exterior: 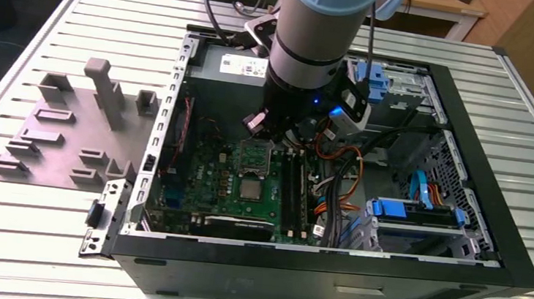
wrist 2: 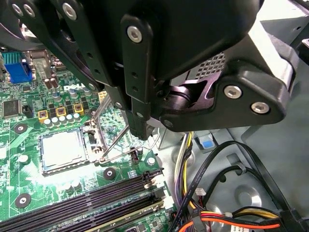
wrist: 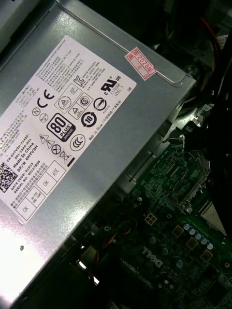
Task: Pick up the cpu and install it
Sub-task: 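Close the cpu cover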
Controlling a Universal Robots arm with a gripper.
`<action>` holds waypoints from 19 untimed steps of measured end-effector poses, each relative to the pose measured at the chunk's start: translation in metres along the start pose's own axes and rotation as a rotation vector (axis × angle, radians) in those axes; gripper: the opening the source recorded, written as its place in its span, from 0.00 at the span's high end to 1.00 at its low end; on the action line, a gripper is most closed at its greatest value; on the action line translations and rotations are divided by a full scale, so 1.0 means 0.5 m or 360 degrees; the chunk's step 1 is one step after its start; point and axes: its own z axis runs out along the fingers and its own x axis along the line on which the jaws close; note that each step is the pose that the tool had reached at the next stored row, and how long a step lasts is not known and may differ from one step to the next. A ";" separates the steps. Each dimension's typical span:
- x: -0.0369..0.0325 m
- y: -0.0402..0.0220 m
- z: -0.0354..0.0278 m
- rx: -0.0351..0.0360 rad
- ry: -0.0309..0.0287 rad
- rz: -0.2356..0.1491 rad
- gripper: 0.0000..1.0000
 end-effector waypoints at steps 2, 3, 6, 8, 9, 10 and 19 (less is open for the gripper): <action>0.001 -0.001 0.000 0.0000 0.00001 0.0000 0.89; 0.001 -0.001 0.000 0.0000 0.00000 0.0000 0.89; 0.002 -0.003 -0.001 0.0000 -0.00001 0.0000 0.89; 0.003 -0.004 -0.001 0.0000 0.00000 0.0000 0.89; 0.004 -0.005 -0.001 0.0000 0.00001 0.0000 0.89; 0.004 -0.005 -0.001 0.0000 0.00001 0.0000 0.89; 0.004 -0.006 -0.001 0.0000 0.00001 0.0000 0.89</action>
